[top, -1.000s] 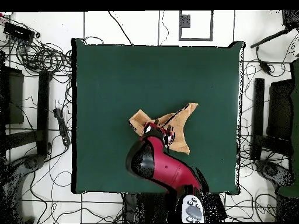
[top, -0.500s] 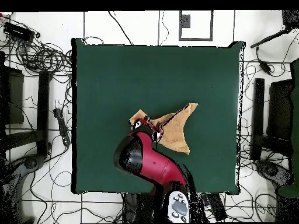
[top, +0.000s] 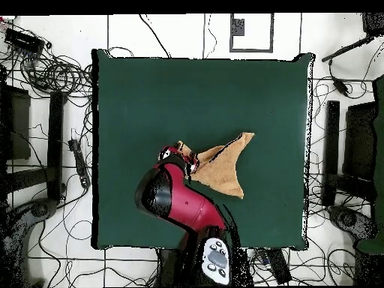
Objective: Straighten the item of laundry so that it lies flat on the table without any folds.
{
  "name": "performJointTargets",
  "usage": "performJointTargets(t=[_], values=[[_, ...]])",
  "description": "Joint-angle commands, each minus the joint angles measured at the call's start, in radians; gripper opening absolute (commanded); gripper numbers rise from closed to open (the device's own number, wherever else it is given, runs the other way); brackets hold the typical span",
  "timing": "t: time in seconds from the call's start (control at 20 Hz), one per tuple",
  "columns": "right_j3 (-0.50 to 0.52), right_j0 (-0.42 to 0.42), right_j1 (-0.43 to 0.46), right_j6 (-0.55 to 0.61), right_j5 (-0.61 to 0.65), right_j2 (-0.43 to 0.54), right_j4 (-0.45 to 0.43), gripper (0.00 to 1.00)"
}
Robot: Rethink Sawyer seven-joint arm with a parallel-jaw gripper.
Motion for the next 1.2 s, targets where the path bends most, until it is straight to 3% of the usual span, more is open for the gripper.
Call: performJointTargets(t=[0.05, 0.4, 0.75, 1.0, 1.2], values=[[-0.102, 0.061, 0.142, 0.271, 0.005, 0.065, 0.159, 1.00], [-0.116, 0.031, 0.238, 0.314, -0.041, 0.099, 0.214, 1.00], [-0.087, 0.112, 0.263, 0.322, 0.001, 0.057, 0.353, 1.00], [-0.069, 0.089, 0.254, 0.318, -0.006, 0.079, 0.348, 1.00], [-0.030, 0.118, 0.193, 0.327, 0.038, 0.077, 0.365, 1.00]])
